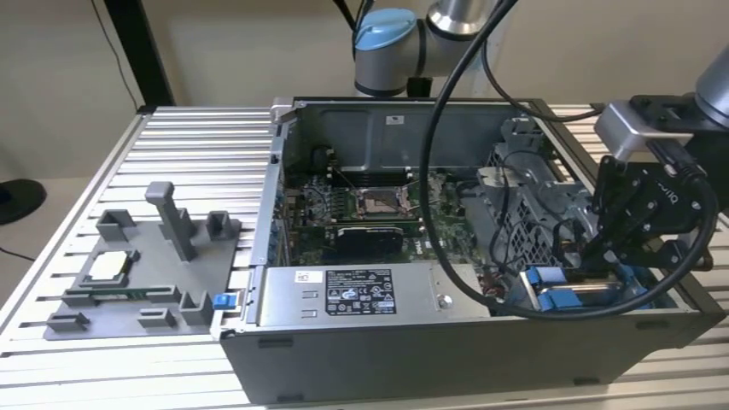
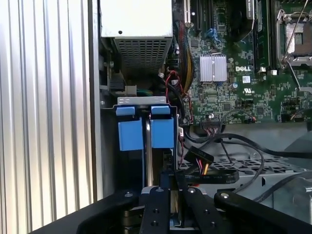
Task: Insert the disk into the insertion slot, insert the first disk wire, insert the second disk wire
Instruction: 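Insert the second disk wire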
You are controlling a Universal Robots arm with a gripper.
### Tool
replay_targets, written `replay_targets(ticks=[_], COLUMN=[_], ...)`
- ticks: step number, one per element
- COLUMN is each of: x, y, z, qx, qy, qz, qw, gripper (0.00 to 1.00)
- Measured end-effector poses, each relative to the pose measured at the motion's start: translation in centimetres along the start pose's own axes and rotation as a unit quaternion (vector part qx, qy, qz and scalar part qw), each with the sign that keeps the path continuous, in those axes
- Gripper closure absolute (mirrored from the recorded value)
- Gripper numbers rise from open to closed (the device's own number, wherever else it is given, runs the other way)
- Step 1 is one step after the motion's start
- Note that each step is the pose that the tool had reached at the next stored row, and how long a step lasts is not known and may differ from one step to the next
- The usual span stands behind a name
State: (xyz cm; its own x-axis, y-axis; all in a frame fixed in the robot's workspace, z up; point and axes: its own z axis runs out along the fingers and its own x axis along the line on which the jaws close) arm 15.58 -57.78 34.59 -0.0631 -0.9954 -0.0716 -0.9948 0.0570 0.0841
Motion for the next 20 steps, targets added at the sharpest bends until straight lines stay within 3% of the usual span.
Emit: replay_targets(ticks=[9,11,14,20], x=[0.04,0.04,0.03,-0.07], y=[0.49,0.67,0.8,0.83], z=[0.1,0.11,0.12,0.19], qx=[0.0029,0.0079,0.02,0.0265], qy=[-0.0005,-0.0008,-0.0015,-0.0019], qz=[0.0,-0.001,-0.002,-0.002], qw=[1.0,1.0,0.9998,0.9996], gripper=[1.0,1.0,1.0,1.0])
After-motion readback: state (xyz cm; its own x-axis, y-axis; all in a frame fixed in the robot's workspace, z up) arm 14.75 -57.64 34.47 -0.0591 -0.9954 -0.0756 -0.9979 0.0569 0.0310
